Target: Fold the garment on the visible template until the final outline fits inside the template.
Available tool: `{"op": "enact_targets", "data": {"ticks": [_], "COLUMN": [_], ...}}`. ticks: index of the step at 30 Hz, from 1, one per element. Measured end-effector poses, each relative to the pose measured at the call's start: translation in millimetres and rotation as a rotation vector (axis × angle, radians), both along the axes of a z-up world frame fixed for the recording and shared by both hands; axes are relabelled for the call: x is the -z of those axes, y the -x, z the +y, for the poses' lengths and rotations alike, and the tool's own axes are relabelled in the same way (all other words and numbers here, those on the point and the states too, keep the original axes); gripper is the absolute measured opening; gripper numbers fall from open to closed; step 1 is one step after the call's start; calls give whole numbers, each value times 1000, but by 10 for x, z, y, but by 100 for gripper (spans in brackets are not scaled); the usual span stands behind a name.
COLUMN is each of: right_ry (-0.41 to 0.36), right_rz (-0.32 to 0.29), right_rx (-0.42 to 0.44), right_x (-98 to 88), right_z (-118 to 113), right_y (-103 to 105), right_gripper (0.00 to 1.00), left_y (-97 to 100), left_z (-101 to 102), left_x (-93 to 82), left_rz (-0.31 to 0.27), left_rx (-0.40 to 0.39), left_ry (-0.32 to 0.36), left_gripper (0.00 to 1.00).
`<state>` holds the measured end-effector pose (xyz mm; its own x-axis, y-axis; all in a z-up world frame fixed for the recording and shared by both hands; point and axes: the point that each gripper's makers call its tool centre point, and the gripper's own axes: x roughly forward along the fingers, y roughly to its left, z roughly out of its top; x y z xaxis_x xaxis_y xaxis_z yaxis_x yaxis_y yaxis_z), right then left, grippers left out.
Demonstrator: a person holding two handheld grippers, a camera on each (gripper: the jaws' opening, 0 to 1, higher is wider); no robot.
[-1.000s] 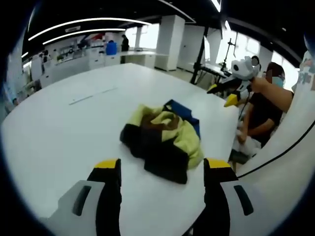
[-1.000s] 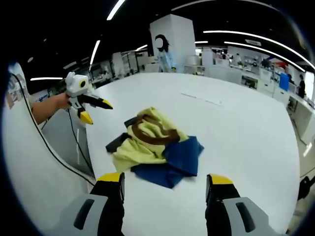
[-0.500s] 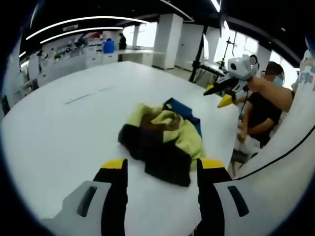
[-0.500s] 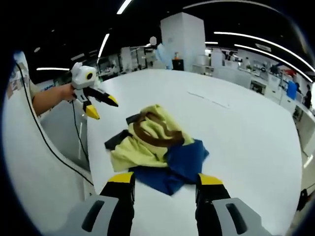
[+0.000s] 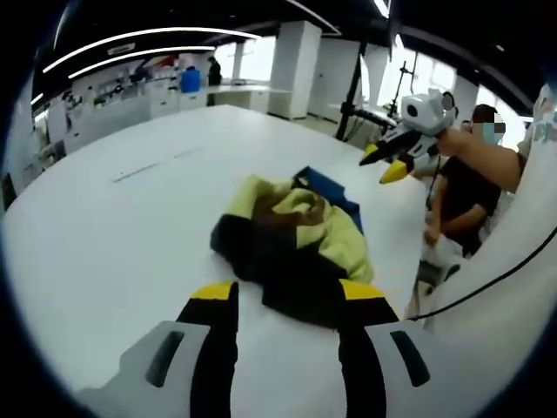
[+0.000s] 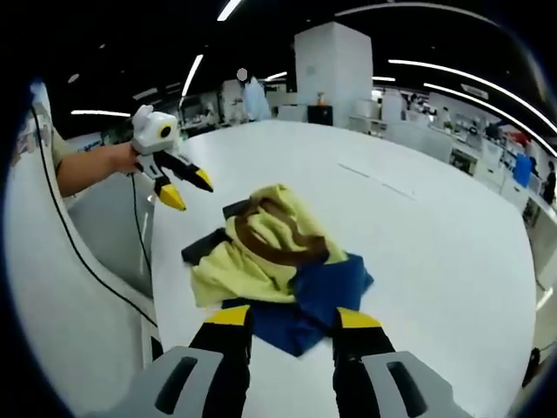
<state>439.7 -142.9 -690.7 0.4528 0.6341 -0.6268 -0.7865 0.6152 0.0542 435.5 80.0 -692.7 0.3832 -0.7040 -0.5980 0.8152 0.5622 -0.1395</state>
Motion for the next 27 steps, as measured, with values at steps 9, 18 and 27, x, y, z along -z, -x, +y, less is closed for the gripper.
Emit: {"op": "enact_targets", "data": {"ticks": [9,18,27], "right_ry": [9,-4,7], "right_rz": [-3,21,34], "right_rx": [-19,-20,-46], "right_x": [82,193,314], "right_z": [36,74,162], "right_y": [-46,-95,-150], "right_gripper": [22,16,11], "left_y": [-51,-109,-180], "left_z": [-13,-36,-82], "left_x": [61,107,168], "left_rz": [-2,-4,-3], "left_rx": [7,19,30], "left_ry": [-12,-26,-39], "left_gripper": [35,29,27]}}
